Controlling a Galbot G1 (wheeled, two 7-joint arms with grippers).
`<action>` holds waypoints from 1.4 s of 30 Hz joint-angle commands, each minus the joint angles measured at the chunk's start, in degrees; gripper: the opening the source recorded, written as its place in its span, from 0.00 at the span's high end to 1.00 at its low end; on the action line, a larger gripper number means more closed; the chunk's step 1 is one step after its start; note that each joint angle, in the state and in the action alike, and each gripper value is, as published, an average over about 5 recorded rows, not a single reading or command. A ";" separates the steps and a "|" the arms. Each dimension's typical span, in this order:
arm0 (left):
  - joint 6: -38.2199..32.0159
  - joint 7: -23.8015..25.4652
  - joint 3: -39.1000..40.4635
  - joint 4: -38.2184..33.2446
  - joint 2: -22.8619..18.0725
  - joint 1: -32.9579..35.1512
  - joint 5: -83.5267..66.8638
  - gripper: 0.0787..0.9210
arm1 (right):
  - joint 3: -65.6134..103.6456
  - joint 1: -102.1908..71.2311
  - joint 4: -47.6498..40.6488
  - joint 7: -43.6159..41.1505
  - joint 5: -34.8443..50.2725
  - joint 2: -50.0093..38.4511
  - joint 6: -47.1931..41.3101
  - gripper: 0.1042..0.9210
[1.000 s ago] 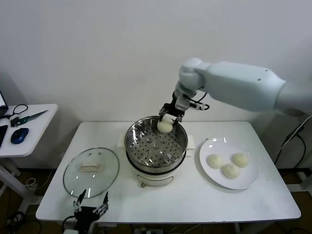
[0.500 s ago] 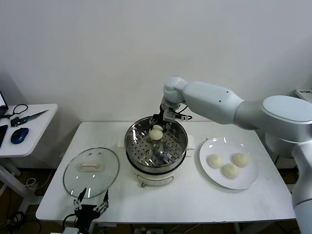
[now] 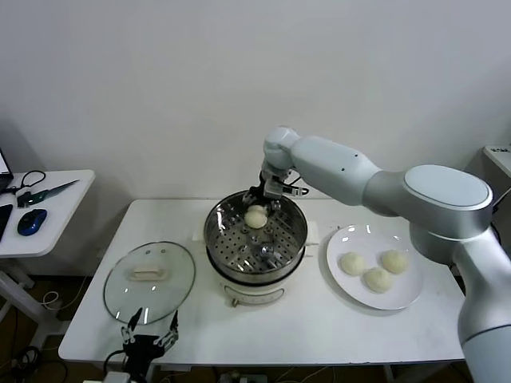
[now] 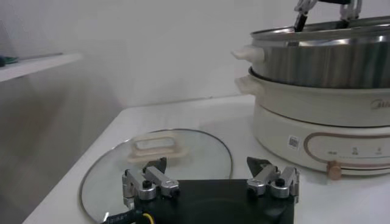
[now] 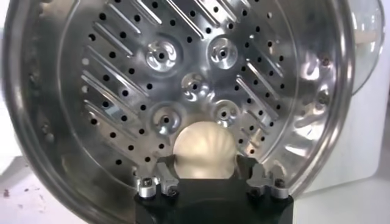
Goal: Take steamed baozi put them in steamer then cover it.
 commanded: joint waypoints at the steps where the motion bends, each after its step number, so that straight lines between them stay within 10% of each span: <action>1: -0.01 0.00 0.05 0.00 -0.08 -0.03 0.06 0.12 | -2.19 2.01 1.59 -1.31 5.74 -0.68 0.30 0.12; 14: 0.07 0.01 0.11 -0.28 -0.05 0.01 0.05 0.12 | -31.87 33.59 19.16 -12.67 57.89 -23.14 -31.03 0.12; 27: 0.35 0.02 0.17 -0.39 -0.24 -1.26 -0.51 0.12 | -36.55 25.76 37.71 -1.11 50.41 -45.90 -54.73 0.12; 42: -0.60 -0.47 -0.26 0.37 -0.89 -0.10 0.11 0.12 | -12.34 -3.56 23.74 2.03 36.01 -37.95 -57.03 0.12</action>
